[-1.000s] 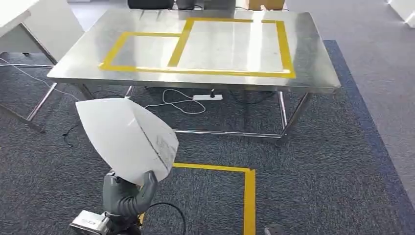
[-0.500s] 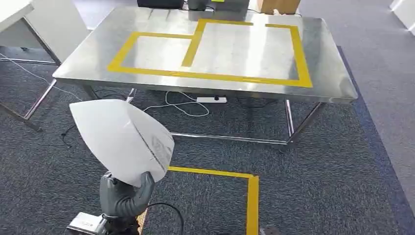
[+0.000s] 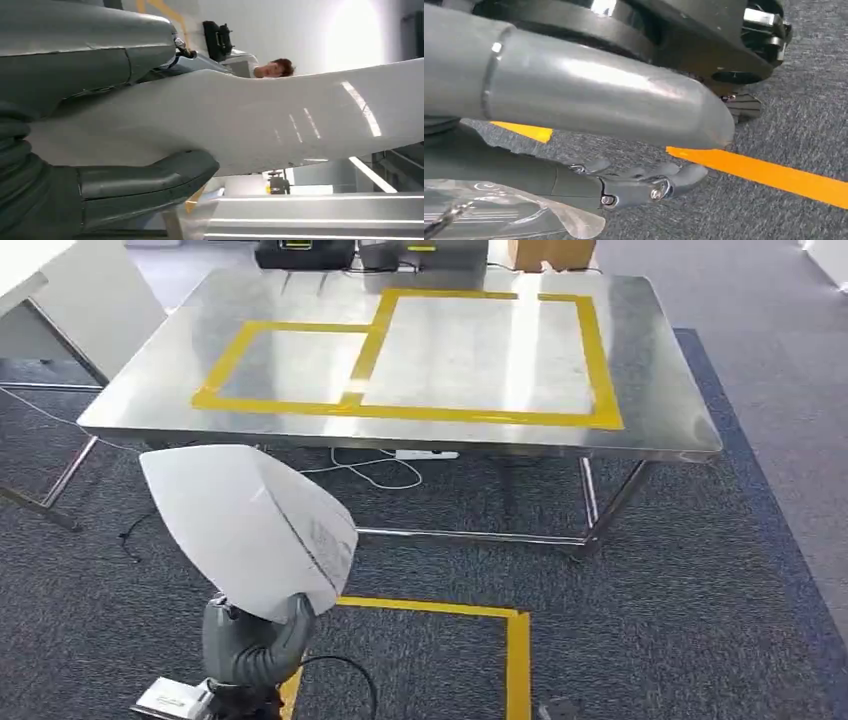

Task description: Take the parts from the cabinet and place them on the table.

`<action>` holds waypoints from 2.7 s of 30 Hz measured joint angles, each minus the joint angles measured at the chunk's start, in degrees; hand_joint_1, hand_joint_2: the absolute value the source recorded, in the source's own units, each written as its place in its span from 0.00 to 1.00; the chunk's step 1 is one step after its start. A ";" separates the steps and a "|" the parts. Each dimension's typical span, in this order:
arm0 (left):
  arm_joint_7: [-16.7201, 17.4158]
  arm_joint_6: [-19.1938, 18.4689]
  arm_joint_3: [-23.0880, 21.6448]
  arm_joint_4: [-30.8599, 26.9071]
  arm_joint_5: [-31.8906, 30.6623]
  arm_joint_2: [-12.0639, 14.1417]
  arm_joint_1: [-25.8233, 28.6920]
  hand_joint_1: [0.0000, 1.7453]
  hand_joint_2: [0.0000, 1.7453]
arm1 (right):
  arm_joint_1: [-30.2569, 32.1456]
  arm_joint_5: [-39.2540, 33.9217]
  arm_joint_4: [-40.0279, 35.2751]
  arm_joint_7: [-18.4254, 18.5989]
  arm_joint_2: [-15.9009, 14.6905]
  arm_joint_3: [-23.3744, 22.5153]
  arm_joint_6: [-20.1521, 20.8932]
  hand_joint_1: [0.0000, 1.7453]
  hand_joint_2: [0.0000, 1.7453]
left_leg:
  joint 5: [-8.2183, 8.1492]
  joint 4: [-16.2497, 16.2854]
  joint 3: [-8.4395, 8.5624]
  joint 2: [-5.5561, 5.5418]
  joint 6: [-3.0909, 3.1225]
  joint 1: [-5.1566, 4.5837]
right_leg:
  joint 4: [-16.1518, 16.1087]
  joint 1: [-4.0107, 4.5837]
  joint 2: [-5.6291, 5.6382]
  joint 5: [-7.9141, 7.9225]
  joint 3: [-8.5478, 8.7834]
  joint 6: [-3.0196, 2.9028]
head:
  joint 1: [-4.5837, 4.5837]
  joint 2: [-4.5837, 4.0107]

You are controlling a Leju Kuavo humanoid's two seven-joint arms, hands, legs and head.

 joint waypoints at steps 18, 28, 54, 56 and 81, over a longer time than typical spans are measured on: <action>0.07 -0.37 -0.15 -0.04 -0.02 -0.33 -0.12 1.00 1.00 | 0.11 0.02 0.00 0.09 -0.02 0.02 0.33 0.00 0.00 | 3.95 -15.68 9.78 -0.31 2.68 -0.02 | 4.04 0.01 -0.12 5.34 -7.10 2.82 | 0.74 0.00; 0.07 -0.48 -0.13 -0.11 -0.02 -0.20 -0.29 1.00 1.00 | -0.15 0.09 -0.02 0.09 -0.04 0.02 0.37 0.00 0.00 | -2.89 -0.86 2.14 -0.06 -0.13 -0.06 | 0.50 0.01 -0.05 1.30 -2.24 0.02 | -0.37 0.00; 0.09 -0.57 -0.13 -0.07 0.00 -0.31 -0.31 1.00 1.00 | 0.09 0.07 0.02 0.26 -0.11 0.00 0.30 0.00 0.00 | 1.65 -16.91 11.97 -0.26 0.95 -0.26 | 1.03 -0.09 -0.03 2.02 -4.17 1.31 | 0.31 0.00; 0.09 -0.52 -0.11 -0.11 -0.02 -0.28 -0.42 1.00 1.00 | 0.16 0.15 0.02 0.26 -0.11 0.00 0.13 0.00 0.00 | 0.23 -12.68 10.43 -0.20 0.24 -0.09 | 0.52 -0.25 -0.10 1.46 -2.87 0.47 | -0.33 0.00; -1.18 0.06 -0.44 0.09 -5.32 -0.33 -1.00 1.00 1.00 | -0.18 0.89 0.07 0.59 -0.11 0.26 0.37 0.00 0.00 | 1.76 -15.28 10.90 -0.51 1.71 -0.20 | 2.21 -0.32 -0.11 3.14 -5.48 2.92 | 0.37 0.00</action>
